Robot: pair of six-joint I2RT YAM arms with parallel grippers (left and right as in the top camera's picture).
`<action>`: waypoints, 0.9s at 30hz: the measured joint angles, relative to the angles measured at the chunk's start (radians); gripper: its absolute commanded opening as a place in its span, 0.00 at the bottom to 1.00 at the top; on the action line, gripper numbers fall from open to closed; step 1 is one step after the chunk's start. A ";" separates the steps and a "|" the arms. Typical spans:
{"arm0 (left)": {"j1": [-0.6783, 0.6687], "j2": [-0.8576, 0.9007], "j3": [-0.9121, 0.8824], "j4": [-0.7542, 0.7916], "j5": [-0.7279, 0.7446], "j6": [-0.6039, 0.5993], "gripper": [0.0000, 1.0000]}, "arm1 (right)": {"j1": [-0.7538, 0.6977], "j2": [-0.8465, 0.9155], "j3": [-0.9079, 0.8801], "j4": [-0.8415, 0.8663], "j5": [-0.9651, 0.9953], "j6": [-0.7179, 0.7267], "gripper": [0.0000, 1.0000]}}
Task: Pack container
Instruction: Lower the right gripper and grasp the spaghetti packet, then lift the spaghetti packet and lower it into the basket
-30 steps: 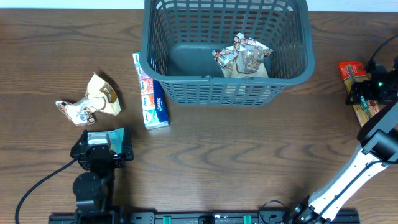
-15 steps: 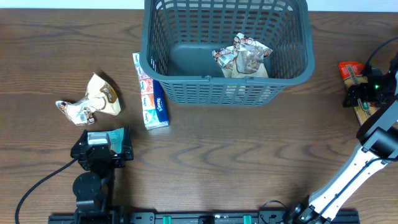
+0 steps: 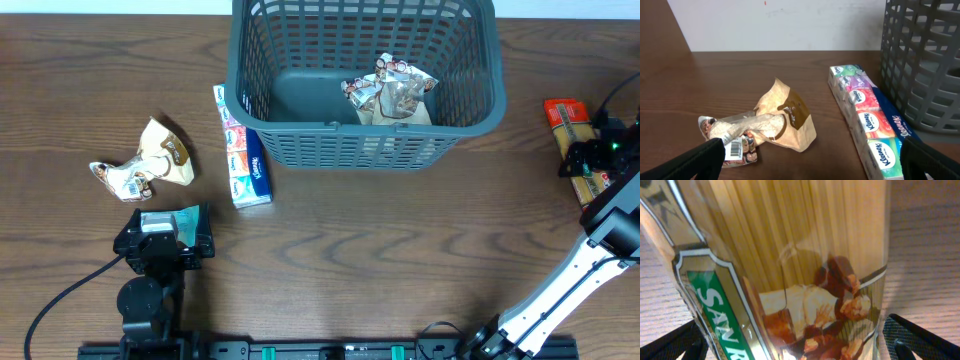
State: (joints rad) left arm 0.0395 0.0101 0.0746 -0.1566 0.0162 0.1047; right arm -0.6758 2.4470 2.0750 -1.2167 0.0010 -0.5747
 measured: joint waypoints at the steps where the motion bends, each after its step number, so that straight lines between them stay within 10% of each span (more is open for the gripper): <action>1: 0.000 0.000 0.000 0.000 0.000 0.000 0.99 | 0.000 0.000 0.000 0.000 -0.005 0.003 0.99; 3: 0.000 0.000 0.000 0.000 0.000 0.000 0.99 | 0.000 0.000 0.000 0.002 -0.011 0.007 0.98; 10: 0.000 0.000 0.000 0.000 0.000 0.000 0.99 | -0.001 -0.002 0.003 0.000 -0.044 0.023 0.01; 27: 0.000 0.000 0.000 0.000 0.000 0.000 0.99 | 0.021 -0.013 0.013 0.037 -0.289 0.183 0.01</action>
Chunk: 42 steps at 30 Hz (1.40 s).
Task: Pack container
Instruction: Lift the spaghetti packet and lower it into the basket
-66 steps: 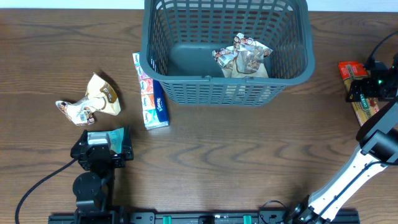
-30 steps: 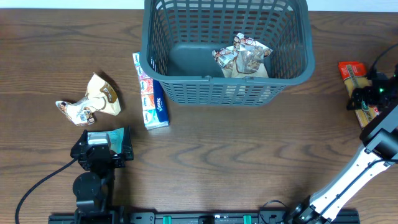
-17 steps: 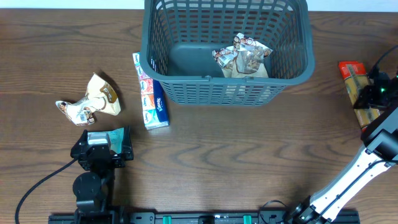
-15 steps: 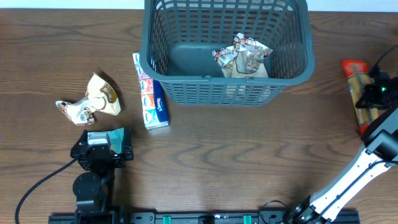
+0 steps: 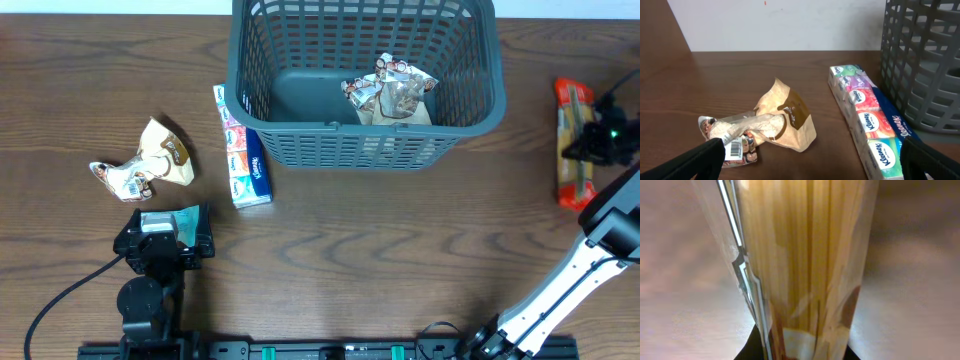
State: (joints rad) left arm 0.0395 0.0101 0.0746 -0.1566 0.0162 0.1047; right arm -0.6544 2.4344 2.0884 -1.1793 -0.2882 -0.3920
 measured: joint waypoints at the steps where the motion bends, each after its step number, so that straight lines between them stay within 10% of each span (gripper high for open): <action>1: 0.000 0.000 0.000 0.000 0.000 0.000 0.99 | 0.011 0.003 0.006 0.008 -0.032 0.016 0.01; 23: 0.000 0.000 0.000 0.000 0.000 0.000 0.99 | 0.128 0.030 0.989 0.023 -0.576 0.403 0.01; 42: 0.000 0.000 0.000 0.000 0.000 0.000 0.99 | 0.623 -0.066 1.019 -0.012 -0.664 0.367 0.01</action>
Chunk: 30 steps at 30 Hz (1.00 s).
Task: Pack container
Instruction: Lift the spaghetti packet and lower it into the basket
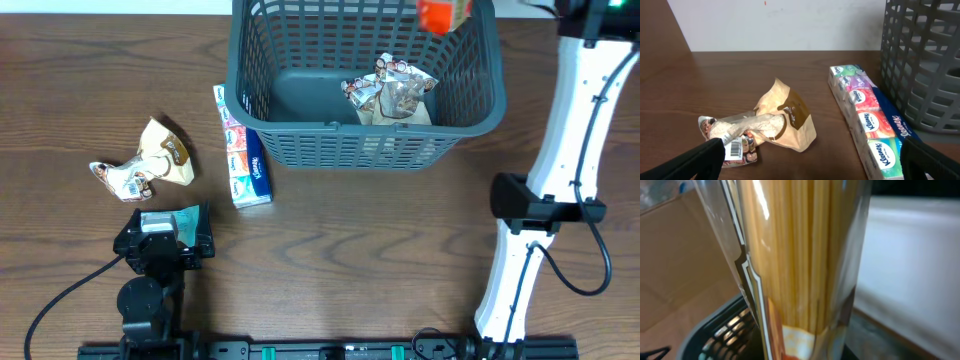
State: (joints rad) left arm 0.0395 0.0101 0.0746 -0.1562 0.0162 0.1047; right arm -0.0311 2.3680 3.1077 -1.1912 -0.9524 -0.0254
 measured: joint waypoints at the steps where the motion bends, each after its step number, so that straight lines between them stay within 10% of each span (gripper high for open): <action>1: 0.000 0.000 0.000 0.000 0.000 0.000 0.99 | 0.013 0.000 -0.001 -0.032 0.010 -0.012 0.02; 10: 0.000 0.000 0.000 0.000 0.000 0.000 0.99 | 0.135 0.000 -0.024 -0.375 0.323 -0.211 0.01; 30: 0.000 0.000 0.000 0.000 0.000 0.000 0.99 | 0.170 0.000 -0.622 -0.375 0.593 -0.663 0.01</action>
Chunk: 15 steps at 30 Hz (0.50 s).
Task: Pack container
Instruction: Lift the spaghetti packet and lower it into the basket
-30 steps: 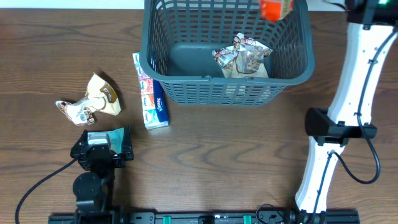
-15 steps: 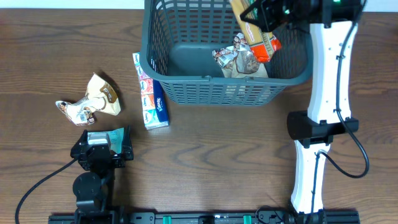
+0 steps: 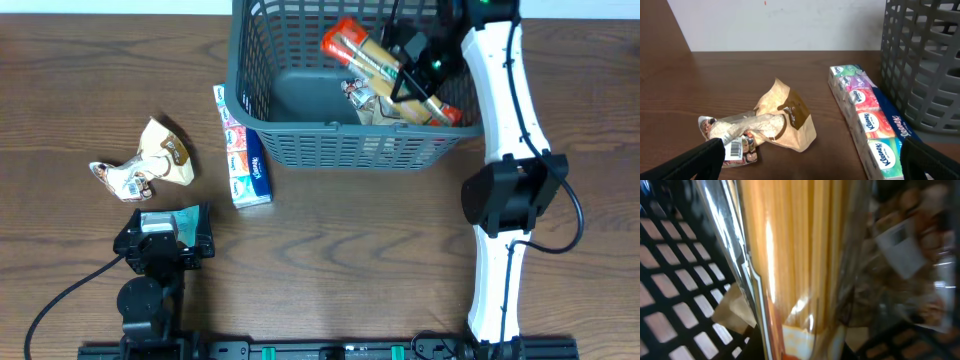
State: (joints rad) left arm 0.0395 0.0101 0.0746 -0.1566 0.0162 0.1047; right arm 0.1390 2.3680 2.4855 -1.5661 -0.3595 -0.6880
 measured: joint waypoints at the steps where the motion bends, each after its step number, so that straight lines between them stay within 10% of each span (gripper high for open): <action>1: 0.000 0.000 0.000 0.000 0.000 0.000 0.99 | 0.000 0.000 -0.026 0.005 0.000 -0.007 0.01; 9: 0.000 0.000 0.000 0.000 0.000 0.000 0.99 | 0.001 0.000 -0.124 0.042 0.002 -0.029 0.06; 12: 0.000 0.000 0.000 0.000 0.000 0.000 0.99 | 0.001 0.000 -0.127 0.045 0.010 -0.025 0.61; 15: 0.000 0.000 0.000 0.000 0.000 0.000 0.99 | 0.001 -0.002 -0.127 0.059 0.009 -0.030 0.87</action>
State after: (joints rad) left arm 0.0395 0.0101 0.0746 -0.1566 0.0162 0.1047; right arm 0.1398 2.3657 2.3585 -1.5074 -0.3504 -0.7177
